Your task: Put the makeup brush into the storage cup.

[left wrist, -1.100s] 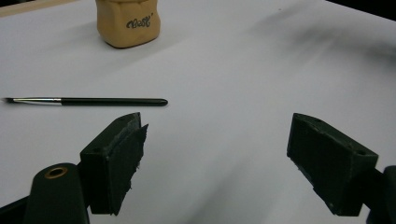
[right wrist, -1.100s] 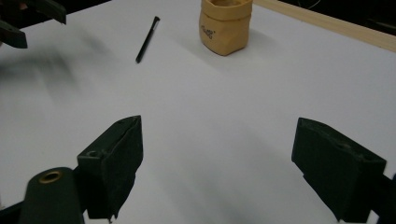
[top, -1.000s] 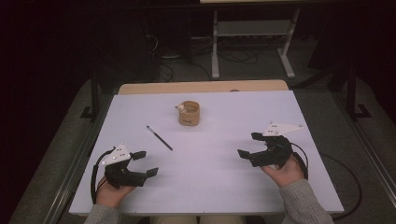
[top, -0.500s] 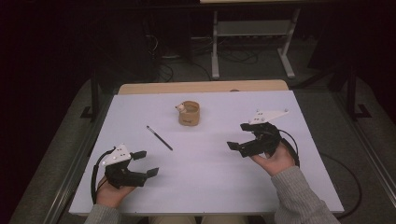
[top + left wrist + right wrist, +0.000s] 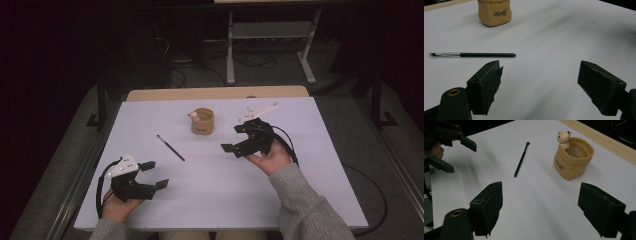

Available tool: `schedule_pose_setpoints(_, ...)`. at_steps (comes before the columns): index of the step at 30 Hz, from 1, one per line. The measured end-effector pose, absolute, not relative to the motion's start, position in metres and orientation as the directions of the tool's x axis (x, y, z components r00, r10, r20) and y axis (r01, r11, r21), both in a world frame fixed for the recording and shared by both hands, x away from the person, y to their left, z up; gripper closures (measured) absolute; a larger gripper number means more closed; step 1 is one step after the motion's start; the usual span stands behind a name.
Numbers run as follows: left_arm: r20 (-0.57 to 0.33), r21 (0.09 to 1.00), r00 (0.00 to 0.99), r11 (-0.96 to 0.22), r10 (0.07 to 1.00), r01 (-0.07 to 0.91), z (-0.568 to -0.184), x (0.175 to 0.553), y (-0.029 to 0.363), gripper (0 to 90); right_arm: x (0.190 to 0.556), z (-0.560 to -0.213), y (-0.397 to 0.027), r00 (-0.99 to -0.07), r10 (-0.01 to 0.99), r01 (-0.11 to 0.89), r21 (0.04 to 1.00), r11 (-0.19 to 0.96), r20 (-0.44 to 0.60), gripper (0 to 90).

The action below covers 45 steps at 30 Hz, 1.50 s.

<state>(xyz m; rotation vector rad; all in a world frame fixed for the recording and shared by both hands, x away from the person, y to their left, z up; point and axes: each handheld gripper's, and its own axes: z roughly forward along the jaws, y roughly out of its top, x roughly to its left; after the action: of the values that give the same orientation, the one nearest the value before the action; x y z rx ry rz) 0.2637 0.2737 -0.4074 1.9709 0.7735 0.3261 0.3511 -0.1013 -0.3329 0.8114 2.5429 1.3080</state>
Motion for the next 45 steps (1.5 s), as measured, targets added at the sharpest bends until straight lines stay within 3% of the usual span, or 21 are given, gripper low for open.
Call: schedule_pose_setpoints(45, -0.07, 0.854, 0.763, -0.357, 0.643, 0.379, -0.407, 0.265, 0.276, 18.1, 0.401, -0.339, 0.012, -0.892, 0.443, 0.367, 0.726, 0.582, 0.096, 29.8)
